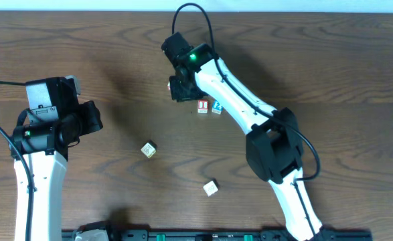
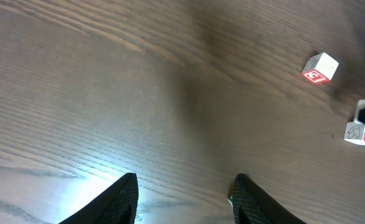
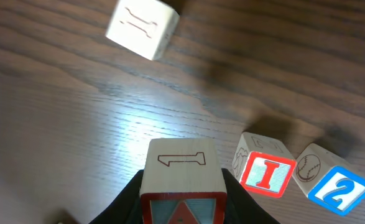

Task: Spell out Ai2
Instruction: 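Place the red 'A' block left of the red 'I' block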

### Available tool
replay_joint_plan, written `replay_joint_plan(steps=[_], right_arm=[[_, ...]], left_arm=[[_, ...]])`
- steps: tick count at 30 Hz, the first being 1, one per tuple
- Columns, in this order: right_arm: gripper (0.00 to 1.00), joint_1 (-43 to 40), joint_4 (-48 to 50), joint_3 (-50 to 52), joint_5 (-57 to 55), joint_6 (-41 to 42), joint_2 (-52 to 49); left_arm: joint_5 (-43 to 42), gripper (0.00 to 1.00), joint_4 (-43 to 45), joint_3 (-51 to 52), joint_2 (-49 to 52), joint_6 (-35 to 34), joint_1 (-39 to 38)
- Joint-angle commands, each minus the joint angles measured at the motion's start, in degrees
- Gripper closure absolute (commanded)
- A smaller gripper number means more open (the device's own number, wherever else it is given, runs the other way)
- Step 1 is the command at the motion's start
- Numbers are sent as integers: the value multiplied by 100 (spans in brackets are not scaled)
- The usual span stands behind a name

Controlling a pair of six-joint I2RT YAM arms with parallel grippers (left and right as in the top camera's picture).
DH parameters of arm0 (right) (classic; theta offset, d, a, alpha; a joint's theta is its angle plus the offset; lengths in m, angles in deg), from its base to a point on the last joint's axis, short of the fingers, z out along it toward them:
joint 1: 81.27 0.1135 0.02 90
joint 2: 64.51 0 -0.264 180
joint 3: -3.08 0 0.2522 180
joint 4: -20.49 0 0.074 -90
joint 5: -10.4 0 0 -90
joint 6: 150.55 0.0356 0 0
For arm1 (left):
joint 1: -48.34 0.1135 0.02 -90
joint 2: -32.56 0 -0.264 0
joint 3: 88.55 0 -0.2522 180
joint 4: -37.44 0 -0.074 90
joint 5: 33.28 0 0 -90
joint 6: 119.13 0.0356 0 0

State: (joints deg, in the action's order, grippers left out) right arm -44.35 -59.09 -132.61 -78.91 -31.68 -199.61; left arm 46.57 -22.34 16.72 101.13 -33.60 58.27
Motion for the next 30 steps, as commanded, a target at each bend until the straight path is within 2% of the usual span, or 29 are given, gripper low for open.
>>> replay_joint_plan(steps=[1,20,30], right_arm=[[99,76,-66,-118,-308,-66,-179],[99,109,-63,-116,-170,199,-586],[99,153,-122,-111,-177,741,-658]], left_arm=[[-2,50,-2,22,-46,-26,20],[-2,49,0,22,-44,-26,20],[-2,50,2,22,-44,-28,20]])
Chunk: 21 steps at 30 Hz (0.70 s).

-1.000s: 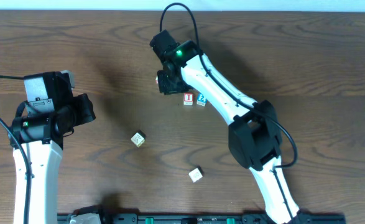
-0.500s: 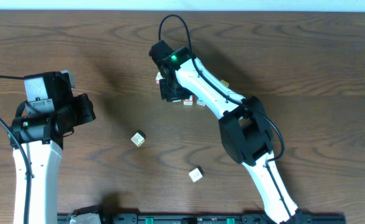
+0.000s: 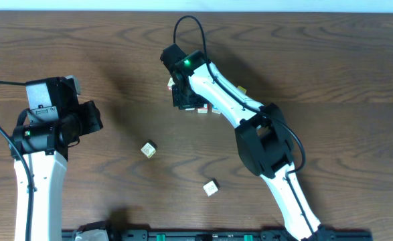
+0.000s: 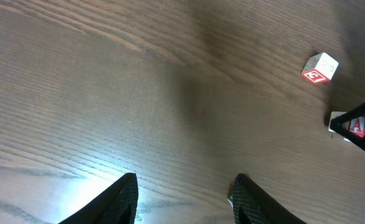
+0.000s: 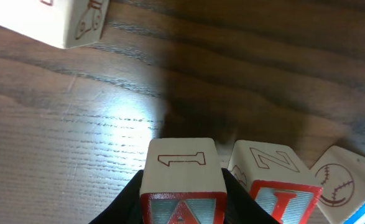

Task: Spell out Ai2
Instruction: 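Place the red 'A' block left of the red 'I' block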

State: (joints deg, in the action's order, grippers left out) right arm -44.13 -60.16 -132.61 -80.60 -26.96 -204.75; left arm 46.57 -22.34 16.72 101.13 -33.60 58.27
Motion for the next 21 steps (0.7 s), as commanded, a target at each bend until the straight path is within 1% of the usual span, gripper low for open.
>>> replay_joint_plan(steps=[1,21], right_arm=[[99,140,-20,-109,-9,315,-144],[99,144,13,-96,-225,367,-293]], left_arm=[[-4,49,2,22,-44,-28,17],[-44,49,2,22,-44,-26,17]])
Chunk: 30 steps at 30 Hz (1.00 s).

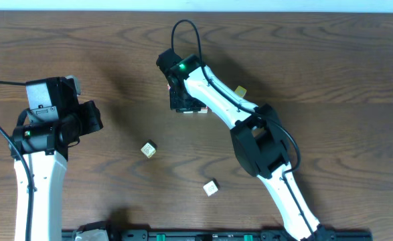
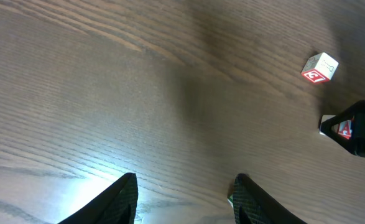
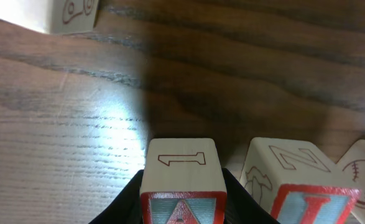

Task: Spell out Ai2
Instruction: 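Place the red 'A' block left of the red 'I' block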

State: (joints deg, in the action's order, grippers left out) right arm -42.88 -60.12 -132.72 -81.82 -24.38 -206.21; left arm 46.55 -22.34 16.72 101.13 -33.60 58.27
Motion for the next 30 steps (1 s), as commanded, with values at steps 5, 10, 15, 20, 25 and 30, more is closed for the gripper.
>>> replay_joint_plan(steps=[5,10,15,20,25,30], right_arm=[[98,-39,26,-85,-146,114,-146],[97,-59,26,-85,-186,109,-146],[77,-59,24,-85,-186,109,-146],[63,-59,20,-85,-186,109,-146],[60,-59,20,-85,-186,109,-146],[56,-61,120,-85,-195,105,-146]], left_arm=[[-42,49,2,22,-44,-28,17],[-42,49,2,22,-44,-26,17],[-42,49,2,22,-44,-26,17],[-42,49,0,22,-44,-26,17],[-42,49,0,22,-44,-26,17],[-42,49,0,22,-44,-26,17]])
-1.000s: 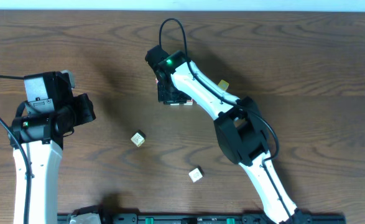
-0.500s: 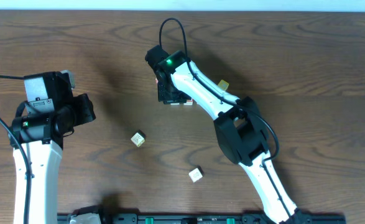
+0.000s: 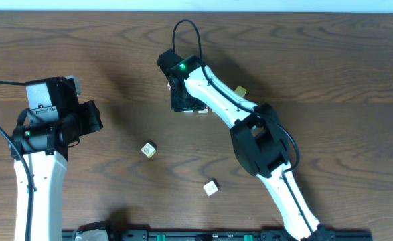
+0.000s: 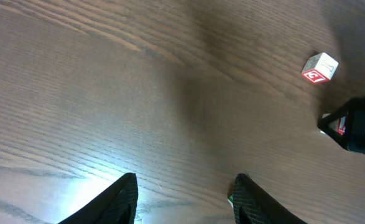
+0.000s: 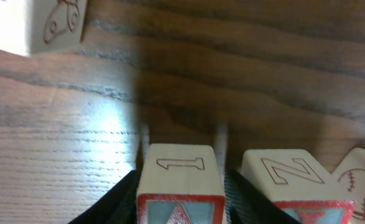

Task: Spell out Ai2
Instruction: 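Place the red 'A' block left of the red 'I' block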

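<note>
The A block [image 5: 181, 180], a "1" on its top face, stands on the wooden table [image 5: 263, 74] just left of the I block [image 5: 288, 180]. The 2 block [image 5: 362, 180], with a baseball on top, follows on the right edge. My right gripper [image 5: 181, 205] straddles the A block with its fingers slightly parted, so it is open. From overhead the right gripper [image 3: 181, 100] hides the row. My left gripper [image 4: 185, 199] hangs open over bare wood at the left [image 3: 92, 117].
Spare blocks lie about: one [image 3: 148, 149] at mid table, one [image 3: 211, 188] nearer the front, a yellowish one [image 3: 240, 90] behind the right arm, and one [image 5: 51, 25] just beyond the row. A red-marked block [image 4: 320, 67] shows in the left wrist view.
The A block now rests on the table beside the I block, and my right gripper's fingers have parted from its sides. The left arm is unchanged.
My right gripper held the A block above the table, left of the I and 2 blocks. It then carried the block closer and lower beside the I block. Now the block stands in line with them and the fingers have loosened. My left gripper stayed open and still.
</note>
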### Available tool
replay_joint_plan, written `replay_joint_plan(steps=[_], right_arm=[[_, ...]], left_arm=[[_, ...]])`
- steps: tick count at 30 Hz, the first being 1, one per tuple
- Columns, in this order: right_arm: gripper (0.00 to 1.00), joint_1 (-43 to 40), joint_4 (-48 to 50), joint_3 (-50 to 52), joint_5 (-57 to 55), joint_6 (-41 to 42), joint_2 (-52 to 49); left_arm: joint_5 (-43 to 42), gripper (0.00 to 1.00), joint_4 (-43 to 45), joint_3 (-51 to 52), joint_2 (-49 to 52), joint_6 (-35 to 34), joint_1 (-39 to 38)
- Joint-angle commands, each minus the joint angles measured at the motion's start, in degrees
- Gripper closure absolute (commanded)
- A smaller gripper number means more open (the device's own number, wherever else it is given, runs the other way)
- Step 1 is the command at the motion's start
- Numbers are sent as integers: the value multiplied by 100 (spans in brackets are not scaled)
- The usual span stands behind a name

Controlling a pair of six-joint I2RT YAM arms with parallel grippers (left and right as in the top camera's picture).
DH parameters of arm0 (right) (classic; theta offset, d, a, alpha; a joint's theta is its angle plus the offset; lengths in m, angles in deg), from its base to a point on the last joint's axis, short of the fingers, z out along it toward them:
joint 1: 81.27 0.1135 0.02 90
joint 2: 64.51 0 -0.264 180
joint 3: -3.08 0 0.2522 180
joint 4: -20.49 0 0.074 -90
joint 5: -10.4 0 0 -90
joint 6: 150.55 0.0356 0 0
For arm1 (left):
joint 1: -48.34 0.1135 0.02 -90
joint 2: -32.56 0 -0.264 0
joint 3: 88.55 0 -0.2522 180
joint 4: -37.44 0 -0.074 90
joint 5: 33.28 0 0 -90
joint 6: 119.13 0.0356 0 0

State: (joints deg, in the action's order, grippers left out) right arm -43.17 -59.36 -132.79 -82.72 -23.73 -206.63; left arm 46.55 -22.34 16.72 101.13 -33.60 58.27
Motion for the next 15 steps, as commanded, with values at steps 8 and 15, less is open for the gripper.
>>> replay_joint_plan(steps=[8,15], right_arm=[[48,-79,516,-90,-317,-94,-101],[55,-417,426,-815,-313,-511,-59]], left_arm=[[-42,49,0,22,-44,-24,17],[-37,50,24,24,-35,-20,17]])
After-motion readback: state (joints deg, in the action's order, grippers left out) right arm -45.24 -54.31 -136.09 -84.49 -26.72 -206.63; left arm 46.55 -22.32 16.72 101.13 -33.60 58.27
